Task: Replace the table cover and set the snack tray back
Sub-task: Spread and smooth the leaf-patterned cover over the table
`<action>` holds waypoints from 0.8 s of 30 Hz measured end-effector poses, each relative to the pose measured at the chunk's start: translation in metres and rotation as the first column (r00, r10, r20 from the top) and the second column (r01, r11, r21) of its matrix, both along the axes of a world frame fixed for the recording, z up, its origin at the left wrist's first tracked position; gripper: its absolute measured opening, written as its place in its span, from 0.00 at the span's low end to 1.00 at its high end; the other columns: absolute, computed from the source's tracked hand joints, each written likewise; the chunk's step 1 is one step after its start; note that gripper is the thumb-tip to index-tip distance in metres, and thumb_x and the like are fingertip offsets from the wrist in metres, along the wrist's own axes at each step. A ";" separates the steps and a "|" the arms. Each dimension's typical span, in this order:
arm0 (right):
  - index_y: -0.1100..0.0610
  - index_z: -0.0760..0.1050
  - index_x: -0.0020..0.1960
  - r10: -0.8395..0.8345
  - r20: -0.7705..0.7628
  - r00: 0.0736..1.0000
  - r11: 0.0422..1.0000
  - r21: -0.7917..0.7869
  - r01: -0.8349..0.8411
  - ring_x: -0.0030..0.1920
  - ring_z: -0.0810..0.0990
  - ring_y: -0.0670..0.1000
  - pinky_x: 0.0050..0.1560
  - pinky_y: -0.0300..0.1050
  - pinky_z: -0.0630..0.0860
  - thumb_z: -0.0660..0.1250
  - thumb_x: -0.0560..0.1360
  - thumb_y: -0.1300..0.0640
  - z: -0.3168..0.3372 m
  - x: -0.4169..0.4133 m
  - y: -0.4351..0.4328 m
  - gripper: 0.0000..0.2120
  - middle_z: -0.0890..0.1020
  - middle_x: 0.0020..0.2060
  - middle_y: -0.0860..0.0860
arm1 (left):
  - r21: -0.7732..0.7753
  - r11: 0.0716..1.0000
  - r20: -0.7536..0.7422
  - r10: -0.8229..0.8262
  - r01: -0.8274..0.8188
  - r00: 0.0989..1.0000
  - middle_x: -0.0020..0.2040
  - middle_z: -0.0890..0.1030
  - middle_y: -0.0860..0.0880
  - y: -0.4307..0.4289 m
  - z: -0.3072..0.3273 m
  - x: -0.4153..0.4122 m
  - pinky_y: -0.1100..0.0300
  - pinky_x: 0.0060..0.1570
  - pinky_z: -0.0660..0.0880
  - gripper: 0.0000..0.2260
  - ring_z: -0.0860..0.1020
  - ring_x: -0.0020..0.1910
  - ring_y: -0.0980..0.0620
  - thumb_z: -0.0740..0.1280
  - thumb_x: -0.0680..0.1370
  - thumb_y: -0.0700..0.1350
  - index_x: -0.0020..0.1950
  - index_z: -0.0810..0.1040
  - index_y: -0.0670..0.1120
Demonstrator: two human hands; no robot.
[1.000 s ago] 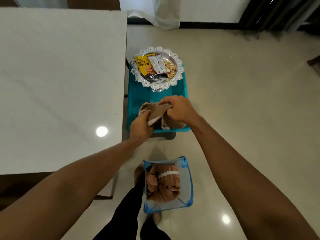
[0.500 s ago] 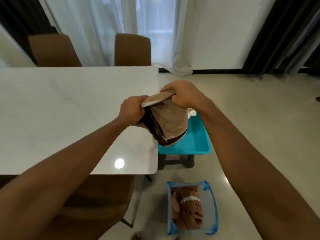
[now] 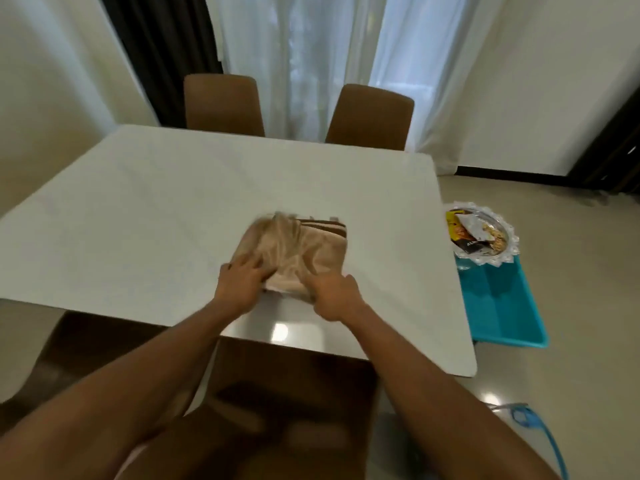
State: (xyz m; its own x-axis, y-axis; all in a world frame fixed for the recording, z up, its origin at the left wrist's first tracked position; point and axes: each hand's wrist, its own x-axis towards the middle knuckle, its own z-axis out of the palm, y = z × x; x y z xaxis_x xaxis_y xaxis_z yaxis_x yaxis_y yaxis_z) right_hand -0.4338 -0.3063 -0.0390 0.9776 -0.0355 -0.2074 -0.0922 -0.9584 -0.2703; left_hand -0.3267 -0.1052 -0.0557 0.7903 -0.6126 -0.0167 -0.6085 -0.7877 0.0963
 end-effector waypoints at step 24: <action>0.47 0.68 0.73 -0.418 -0.302 0.857 0.494 0.716 0.494 0.73 0.68 0.55 0.70 0.46 0.68 0.52 0.86 0.42 -0.041 0.121 0.193 0.19 0.75 0.68 0.48 | -0.523 0.750 -0.349 0.245 -0.405 0.904 0.69 0.74 0.45 0.168 -0.056 0.043 0.49 0.68 0.72 0.23 0.72 0.66 0.47 0.68 0.78 0.43 0.73 0.69 0.45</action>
